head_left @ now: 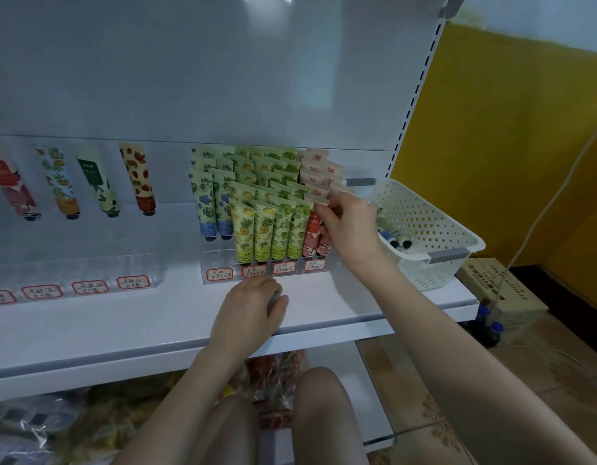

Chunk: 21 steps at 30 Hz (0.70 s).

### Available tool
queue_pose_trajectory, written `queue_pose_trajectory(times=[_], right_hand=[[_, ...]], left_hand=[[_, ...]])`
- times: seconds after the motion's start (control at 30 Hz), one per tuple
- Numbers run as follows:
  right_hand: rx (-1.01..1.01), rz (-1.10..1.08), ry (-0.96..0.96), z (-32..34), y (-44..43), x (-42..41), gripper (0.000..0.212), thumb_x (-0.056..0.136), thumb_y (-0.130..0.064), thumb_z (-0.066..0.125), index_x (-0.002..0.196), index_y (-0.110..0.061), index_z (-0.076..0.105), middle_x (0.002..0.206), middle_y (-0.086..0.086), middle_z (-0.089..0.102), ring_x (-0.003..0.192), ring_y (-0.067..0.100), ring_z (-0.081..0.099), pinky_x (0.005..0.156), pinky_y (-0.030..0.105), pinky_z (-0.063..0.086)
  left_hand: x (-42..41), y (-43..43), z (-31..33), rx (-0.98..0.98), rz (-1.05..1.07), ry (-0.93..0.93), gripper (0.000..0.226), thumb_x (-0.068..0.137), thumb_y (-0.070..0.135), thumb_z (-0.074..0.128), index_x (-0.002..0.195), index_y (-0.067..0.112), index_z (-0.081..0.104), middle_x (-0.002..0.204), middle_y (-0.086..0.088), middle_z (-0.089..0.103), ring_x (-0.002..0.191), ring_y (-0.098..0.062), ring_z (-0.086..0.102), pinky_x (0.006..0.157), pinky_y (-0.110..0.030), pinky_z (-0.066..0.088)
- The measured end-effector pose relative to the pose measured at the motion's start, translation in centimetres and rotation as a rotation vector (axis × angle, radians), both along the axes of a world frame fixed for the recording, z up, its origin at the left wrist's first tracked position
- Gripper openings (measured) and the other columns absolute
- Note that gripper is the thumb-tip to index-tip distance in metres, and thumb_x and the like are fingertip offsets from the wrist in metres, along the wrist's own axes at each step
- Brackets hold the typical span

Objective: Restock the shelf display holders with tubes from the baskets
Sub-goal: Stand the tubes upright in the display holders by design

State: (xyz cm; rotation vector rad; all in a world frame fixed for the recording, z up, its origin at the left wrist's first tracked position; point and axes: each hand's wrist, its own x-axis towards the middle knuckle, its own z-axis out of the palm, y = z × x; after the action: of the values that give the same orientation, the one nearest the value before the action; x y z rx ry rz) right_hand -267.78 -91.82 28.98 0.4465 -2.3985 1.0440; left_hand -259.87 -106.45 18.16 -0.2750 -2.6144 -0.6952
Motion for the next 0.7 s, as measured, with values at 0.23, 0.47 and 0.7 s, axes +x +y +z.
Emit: queue_pose_trajectory(times=[0.23, 0.47, 0.7], right_hand=[[-0.134, 0.013, -0.030, 0.2, 0.1, 0.7, 0.018, 0.086, -0.012, 0.064, 0.097, 0.002, 0.068, 0.080, 0.002, 0.061, 0.074, 0.013, 0.056, 0.069, 0.023, 0.045], [-0.288, -0.037, -0.045, -1.2, 1.0, 1.3, 0.016, 0.091, -0.012, 0.057, 0.100, -0.002, 0.066, 0.071, -0.001, 0.063, 0.060, 0.004, 0.061, 0.067, 0.028, 0.055], [-0.231, -0.080, -0.252, -5.4, 1.6, 0.9, 0.022, 0.095, -0.016, 0.050, 0.087, 0.003, 0.057, 0.076, 0.018, 0.063, 0.074, 0.037, 0.061, 0.068, 0.051, 0.051]], left_hand=[[0.0, 0.0, -0.2, -0.002, 0.010, -0.010, 0.045, 0.083, 0.038, 0.036, 0.078, 0.004, 0.065, 0.080, -0.007, 0.065, 0.076, -0.023, 0.059, 0.067, -0.039, 0.052], [0.0, 0.1, 0.0, -0.013, 0.020, -0.004, 0.044, 0.082, 0.037, 0.037, 0.077, 0.004, 0.066, 0.078, -0.007, 0.066, 0.075, -0.023, 0.060, 0.066, -0.036, 0.053], [0.2, 0.2, 0.1, -0.002, 0.022, 0.008, 0.032, 0.083, 0.030, 0.047, 0.079, 0.007, 0.068, 0.081, -0.004, 0.067, 0.076, -0.021, 0.060, 0.067, -0.033, 0.050]])
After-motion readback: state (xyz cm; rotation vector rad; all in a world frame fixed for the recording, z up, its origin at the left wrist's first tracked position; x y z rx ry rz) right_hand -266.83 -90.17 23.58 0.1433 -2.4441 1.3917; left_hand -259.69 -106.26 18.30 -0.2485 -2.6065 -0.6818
